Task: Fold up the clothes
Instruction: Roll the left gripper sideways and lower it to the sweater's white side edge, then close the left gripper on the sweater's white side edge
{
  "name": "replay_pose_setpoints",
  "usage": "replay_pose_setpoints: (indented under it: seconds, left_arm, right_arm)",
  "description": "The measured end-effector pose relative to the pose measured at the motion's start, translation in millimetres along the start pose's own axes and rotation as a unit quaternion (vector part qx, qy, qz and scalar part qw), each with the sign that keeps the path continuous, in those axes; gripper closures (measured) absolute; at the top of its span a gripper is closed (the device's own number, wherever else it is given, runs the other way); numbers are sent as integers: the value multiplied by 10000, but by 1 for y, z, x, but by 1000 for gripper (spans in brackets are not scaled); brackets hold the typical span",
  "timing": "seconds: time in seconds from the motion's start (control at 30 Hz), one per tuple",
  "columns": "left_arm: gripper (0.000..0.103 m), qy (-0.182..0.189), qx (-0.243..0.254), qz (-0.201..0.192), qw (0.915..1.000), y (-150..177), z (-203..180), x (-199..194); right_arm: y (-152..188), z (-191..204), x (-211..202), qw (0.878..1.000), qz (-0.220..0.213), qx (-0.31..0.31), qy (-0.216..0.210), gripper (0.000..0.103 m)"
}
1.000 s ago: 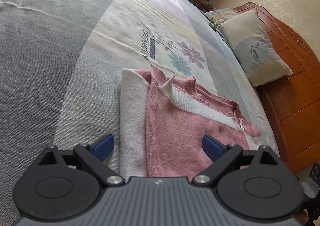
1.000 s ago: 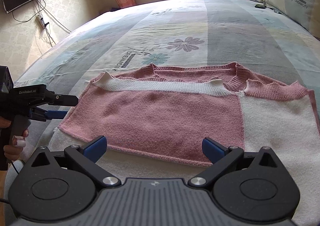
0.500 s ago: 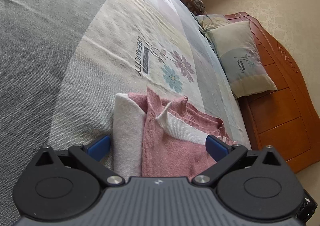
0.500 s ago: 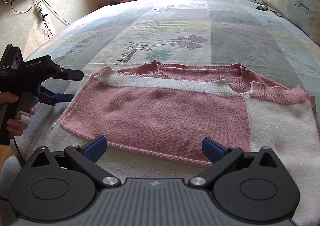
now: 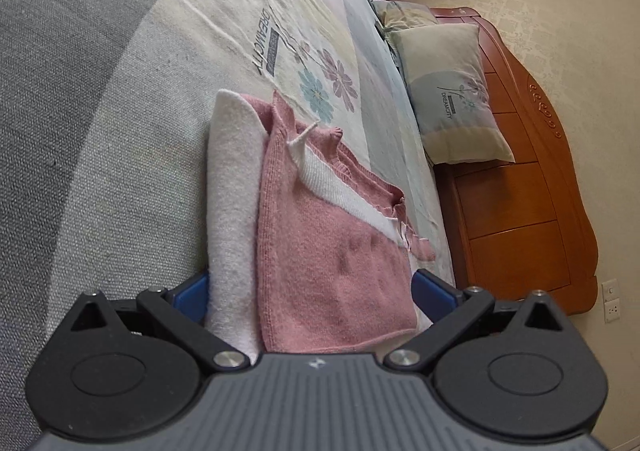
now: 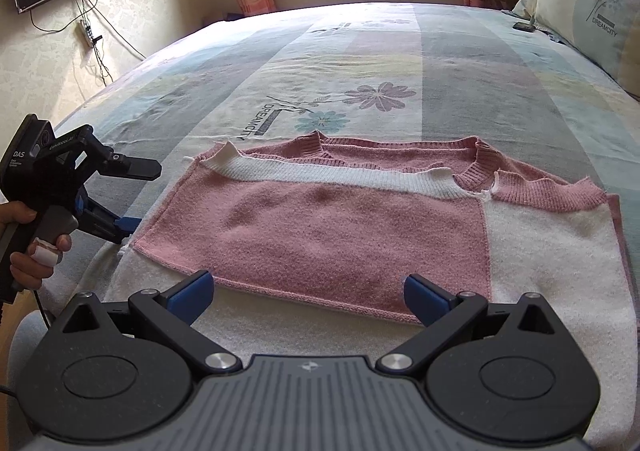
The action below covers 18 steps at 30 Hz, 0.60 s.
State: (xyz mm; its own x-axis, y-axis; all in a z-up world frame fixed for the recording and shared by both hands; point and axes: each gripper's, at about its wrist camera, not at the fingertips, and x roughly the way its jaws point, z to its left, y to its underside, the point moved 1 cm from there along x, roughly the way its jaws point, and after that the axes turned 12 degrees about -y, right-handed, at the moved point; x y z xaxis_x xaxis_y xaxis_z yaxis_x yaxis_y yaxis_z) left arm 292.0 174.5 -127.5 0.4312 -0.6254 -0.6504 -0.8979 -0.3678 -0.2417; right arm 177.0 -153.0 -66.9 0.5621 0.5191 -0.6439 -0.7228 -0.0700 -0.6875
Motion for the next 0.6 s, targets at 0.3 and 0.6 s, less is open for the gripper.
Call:
replay_pose_setpoints:
  seconds: [0.3,0.6]
  left_arm:
    - [1,32,250,49,9997,-40,-15,28]
    - [1,273,562,699,9956,-15,-18,26]
  right_arm:
    - [-1,0,0,10000,-39,61,-28,0]
    - [2,8,1,9996,-30,42,-277,0]
